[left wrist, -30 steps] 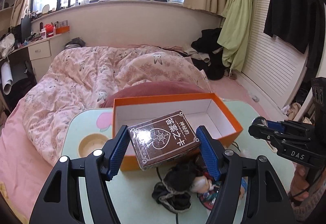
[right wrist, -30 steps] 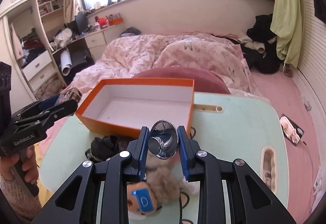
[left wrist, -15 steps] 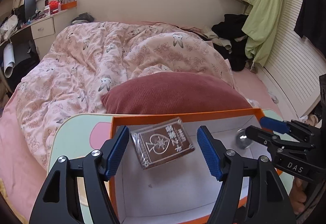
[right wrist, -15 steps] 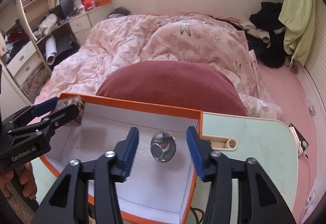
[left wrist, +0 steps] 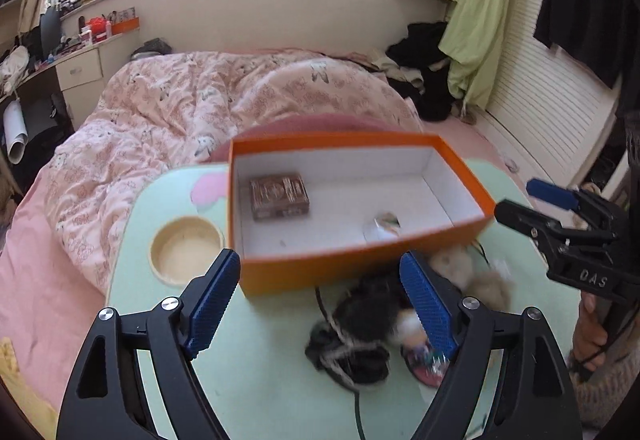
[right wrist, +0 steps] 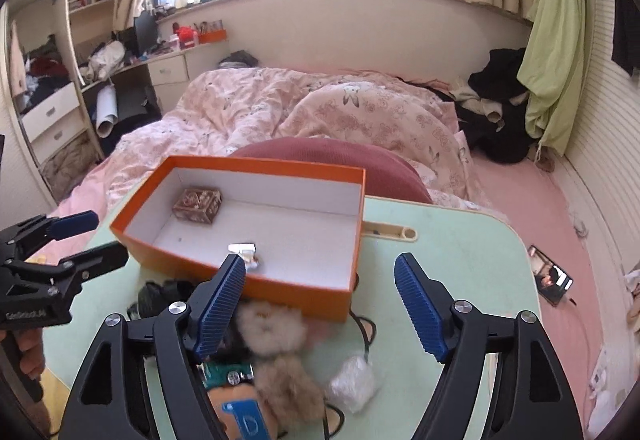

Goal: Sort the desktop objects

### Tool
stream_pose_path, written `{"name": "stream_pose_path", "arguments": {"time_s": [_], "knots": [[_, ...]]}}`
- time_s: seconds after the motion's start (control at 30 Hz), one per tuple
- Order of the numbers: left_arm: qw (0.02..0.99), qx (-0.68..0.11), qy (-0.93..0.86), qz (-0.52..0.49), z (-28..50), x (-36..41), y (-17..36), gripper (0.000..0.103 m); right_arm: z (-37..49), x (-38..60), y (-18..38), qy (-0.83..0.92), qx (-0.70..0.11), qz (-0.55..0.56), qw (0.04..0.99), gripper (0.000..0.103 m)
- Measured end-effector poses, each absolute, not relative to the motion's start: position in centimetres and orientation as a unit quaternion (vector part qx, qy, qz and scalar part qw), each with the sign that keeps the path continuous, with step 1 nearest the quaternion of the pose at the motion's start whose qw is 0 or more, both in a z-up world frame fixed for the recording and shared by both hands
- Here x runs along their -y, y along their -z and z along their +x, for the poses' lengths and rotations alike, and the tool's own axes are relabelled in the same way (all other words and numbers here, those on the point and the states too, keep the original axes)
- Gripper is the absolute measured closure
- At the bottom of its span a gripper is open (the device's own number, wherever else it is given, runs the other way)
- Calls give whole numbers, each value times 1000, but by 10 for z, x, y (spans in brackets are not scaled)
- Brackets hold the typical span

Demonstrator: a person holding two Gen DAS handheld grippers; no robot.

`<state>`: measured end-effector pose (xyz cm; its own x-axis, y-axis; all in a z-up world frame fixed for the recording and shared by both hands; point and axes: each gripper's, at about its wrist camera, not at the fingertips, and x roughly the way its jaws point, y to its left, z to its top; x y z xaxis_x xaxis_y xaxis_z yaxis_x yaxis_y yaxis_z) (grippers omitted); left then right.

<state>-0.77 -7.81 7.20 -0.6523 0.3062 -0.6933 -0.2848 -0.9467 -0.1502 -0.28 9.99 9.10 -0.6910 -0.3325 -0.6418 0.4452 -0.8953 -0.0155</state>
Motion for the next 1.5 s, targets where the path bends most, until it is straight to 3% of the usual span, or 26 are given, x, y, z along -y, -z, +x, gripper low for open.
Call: {"name": "stream_pose_path", "arguments": {"time_s": [0.23, 0.47, 0.53, 0.6, 0.63, 0.67, 1.5], "knots": [[106, -14, -916, -386, 48, 79, -26, 21, 57, -127, -49, 902, -89, 356, 229, 23], [90, -22, -908, -408, 49, 74, 1, 20, 68, -141, -7, 891, -75, 388, 222, 23], [88, -20, -911, -402, 51, 70, 2, 18, 68, -139, 0, 890, -78, 392, 221, 19], [88, -21, -912, -401, 50, 70, 3, 10, 68, -136, 3, 887, -86, 395, 223, 8], [90, -19, -912, -400, 49, 70, 5, 0, 67, -134, 4, 885, -90, 397, 224, 3], [94, -21, -915, -391, 49, 70, 6, 0, 66, -132, 6, 884, -100, 399, 221, 0], [116, -25, -925, -360, 53, 70, 10, 0, 67, -138, 9, 898, -98, 377, 206, 0]]}}
